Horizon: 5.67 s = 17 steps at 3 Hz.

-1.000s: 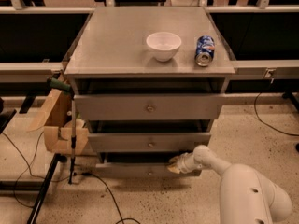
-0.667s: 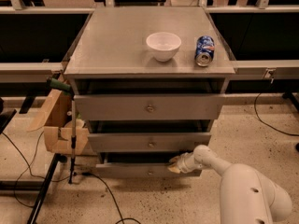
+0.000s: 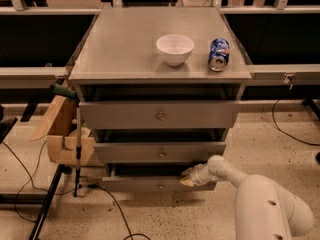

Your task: Open bottom drawer

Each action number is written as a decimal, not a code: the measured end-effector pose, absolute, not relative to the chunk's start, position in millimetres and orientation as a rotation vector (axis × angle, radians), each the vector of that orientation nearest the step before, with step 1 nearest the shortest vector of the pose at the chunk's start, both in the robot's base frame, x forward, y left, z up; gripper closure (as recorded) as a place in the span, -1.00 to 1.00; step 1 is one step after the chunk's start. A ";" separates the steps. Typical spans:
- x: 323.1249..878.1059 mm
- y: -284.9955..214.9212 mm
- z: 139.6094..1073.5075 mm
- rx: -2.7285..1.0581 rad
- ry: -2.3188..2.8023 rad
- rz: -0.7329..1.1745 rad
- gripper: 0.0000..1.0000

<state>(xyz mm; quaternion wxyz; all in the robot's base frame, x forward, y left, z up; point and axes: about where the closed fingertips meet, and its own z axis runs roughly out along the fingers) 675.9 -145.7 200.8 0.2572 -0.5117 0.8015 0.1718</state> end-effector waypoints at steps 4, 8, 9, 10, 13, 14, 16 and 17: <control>630.4 -155.1 180.0 -1.477 2.278 0.530 -1.00; 634.3 -154.6 187.7 -1.494 2.286 0.534 0.75; 635.5 -154.0 188.2 -1.504 2.289 0.535 1.00; 630.3 -151.8 185.0 -1.547 2.305 0.543 0.82; 635.6 -152.6 190.7 -1.606 2.324 0.534 1.00; 636.3 -156.1 193.2 -1.628 2.337 0.528 1.00; 636.2 -162.8 196.9 -1.668 2.358 0.515 0.16; 637.1 -167.0 199.7 -1.687 2.370 0.507 -0.31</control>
Offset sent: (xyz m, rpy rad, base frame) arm -0.1288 -0.0387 -0.0584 -0.1556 0.3517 0.1195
